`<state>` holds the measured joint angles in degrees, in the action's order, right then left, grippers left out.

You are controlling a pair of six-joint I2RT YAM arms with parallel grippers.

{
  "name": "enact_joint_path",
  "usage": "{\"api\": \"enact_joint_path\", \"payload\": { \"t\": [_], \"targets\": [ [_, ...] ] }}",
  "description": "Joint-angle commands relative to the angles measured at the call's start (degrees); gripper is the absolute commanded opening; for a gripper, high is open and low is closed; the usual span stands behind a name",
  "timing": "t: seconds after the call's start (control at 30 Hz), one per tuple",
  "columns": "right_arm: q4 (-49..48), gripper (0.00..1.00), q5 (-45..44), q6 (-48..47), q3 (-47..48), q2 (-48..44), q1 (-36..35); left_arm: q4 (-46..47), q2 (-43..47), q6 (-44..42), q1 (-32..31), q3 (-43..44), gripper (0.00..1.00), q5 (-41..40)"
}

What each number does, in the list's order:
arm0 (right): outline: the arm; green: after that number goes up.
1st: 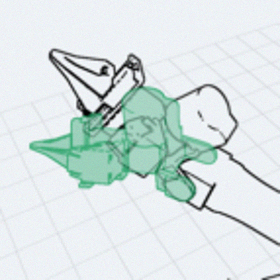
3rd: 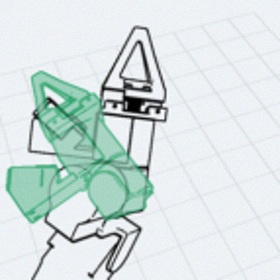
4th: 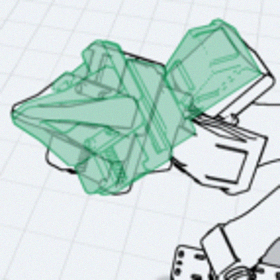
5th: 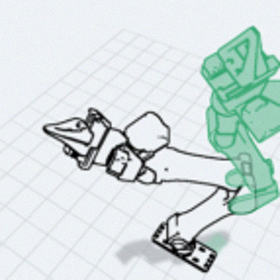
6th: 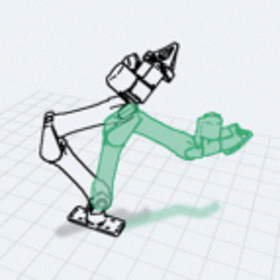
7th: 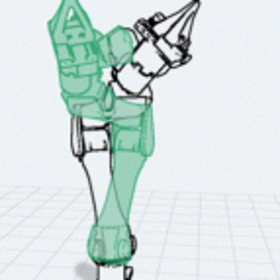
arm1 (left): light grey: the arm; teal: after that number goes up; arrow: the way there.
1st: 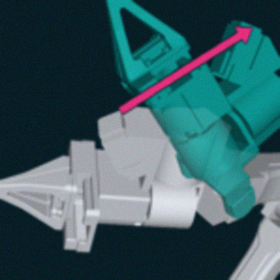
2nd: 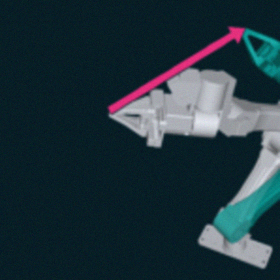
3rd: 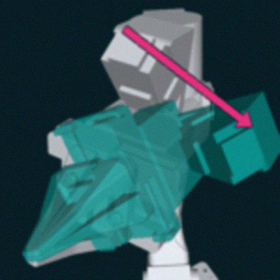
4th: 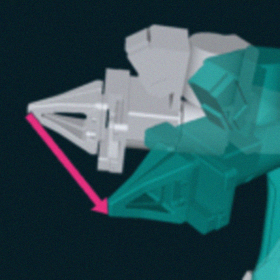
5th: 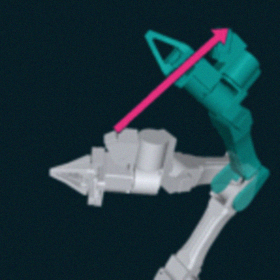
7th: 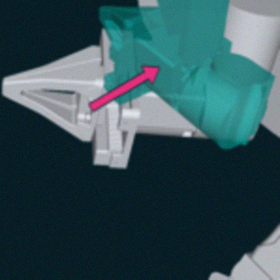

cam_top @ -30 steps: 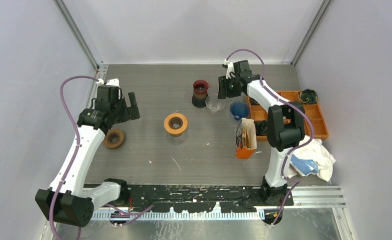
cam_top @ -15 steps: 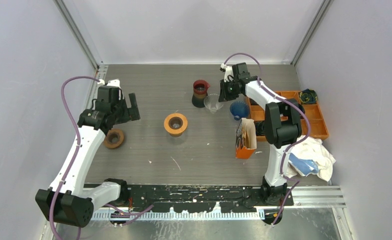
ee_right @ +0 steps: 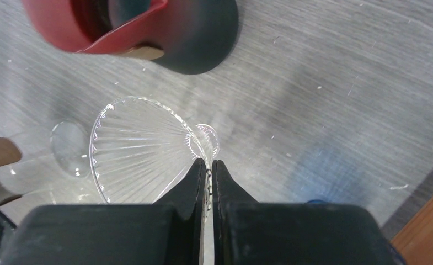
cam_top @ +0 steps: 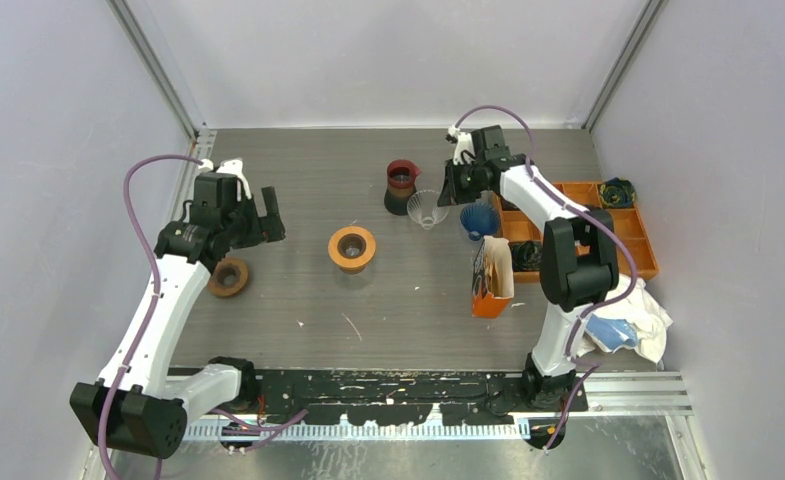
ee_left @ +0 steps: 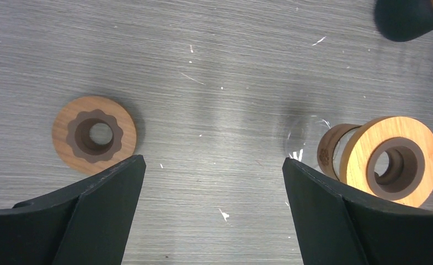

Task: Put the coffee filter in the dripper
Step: Pick up the coffee dripper from the center of the board, then place the coffee dripper in the dripper holder.

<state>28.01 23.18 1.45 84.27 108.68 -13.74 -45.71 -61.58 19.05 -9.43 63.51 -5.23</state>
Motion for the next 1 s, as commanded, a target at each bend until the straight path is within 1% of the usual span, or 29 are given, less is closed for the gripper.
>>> {"api": "enact_joint_path", "payload": {
  "t": [0.0, 0.17, 0.4, 0.53, 0.77, 0.97],
  "targets": [
    [-0.43, 0.01, 3.72, 4.54, -1.42, -8.09, -0.41, 4.19, 1.66, 0.65, -0.24, -0.22, 0.99, 4.17],
    [1.57, 0.01, 3.17, 8.09, -2.44, -13.25, -2.24, 3.71, 1.8, 4.37, -0.26, 0.8, 0.99, 10.01],
    [5.43, 0.01, 2.69, 12.79, -0.31, -18.37, -4.74, 2.23, 3.99, 9.19, -0.24, 2.53, 0.99, 17.88],
    [8.86, 0.01, 2.91, 13.14, 3.1, -18.9, -8.0, 2.9, 5.81, 13.01, -0.3, 1.81, 1.0, 22.82],
    [10.13, 0.01, 2.92, 14.19, 8.64, -18.74, -12.63, 4.69, 7.03, 18.52, -0.24, 0.86, 0.98, 29.29],
    [11.19, 0.01, 2.82, 14.43, 13.36, -15.95, -18.07, 7.57, 8.22, 22.5, -0.32, -0.7, 0.94, 31.23]
  ]
}}
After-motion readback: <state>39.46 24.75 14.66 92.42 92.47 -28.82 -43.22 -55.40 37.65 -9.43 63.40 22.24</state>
